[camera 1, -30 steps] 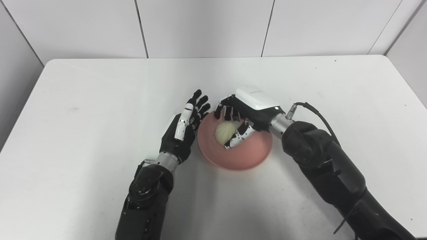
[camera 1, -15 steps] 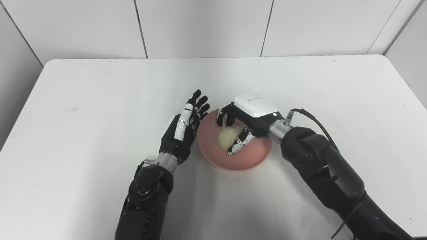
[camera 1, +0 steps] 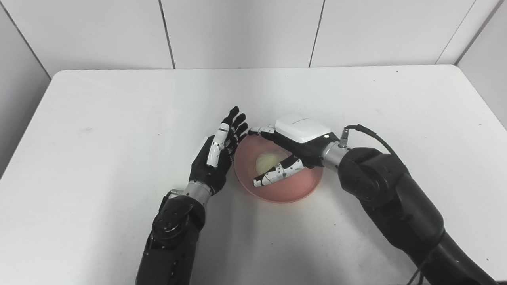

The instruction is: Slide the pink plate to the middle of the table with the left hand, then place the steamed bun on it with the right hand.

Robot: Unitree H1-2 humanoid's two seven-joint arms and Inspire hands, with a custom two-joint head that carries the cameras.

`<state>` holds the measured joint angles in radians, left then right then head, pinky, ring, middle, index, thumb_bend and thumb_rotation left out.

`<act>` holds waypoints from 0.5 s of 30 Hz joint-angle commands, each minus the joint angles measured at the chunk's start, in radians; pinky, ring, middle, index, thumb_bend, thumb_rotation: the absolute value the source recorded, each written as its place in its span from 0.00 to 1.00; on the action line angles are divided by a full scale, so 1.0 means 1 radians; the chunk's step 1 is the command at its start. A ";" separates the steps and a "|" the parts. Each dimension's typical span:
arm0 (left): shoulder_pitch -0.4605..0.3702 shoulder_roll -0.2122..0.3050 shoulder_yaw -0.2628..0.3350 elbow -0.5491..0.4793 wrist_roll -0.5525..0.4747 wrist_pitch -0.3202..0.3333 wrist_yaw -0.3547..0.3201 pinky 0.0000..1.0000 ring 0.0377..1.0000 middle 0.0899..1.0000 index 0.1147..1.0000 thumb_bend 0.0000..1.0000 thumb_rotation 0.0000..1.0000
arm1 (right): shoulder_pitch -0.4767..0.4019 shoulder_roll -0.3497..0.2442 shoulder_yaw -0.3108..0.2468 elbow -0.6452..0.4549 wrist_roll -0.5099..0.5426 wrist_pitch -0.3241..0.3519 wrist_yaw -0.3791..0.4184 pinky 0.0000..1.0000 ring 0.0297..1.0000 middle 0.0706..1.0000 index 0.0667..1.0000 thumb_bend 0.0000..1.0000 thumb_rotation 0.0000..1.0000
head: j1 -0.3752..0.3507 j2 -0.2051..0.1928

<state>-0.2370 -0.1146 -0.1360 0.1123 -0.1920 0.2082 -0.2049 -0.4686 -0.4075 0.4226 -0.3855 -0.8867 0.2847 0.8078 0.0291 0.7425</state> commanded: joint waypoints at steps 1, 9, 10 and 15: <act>0.036 0.007 0.007 0.029 -0.001 0.071 0.011 0.99 0.99 1.00 0.99 0.40 1.00 | -0.058 -0.011 -0.029 -0.063 -0.019 0.016 0.022 0.78 0.82 0.86 0.86 0.81 0.77 | 0.000 0.001; 0.036 0.006 0.018 0.028 -0.011 0.071 0.008 0.99 0.98 0.98 0.97 0.40 1.00 | -0.094 -0.004 -0.077 -0.139 -0.036 0.039 0.117 0.79 0.82 0.84 0.84 0.79 0.76 | -0.005 -0.004; 0.037 0.007 0.018 0.027 -0.010 0.072 0.010 1.00 0.98 0.98 0.98 0.40 1.00 | -0.102 -0.002 -0.086 -0.146 -0.035 0.041 0.126 0.78 0.82 0.84 0.83 0.80 0.76 | -0.006 -0.005; 0.041 0.015 0.019 0.023 -0.007 0.078 0.014 1.00 0.98 0.99 0.99 0.41 1.00 | -0.095 0.028 -0.155 -0.170 -0.011 0.036 0.076 0.70 0.79 0.81 0.81 0.76 0.75 | -0.015 -0.011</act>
<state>-0.2366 -0.1154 -0.1208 0.1109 -0.2100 0.2116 -0.2078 -0.5338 -0.3933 0.2984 -0.5156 -0.9065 0.2978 0.9343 0.0138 0.7302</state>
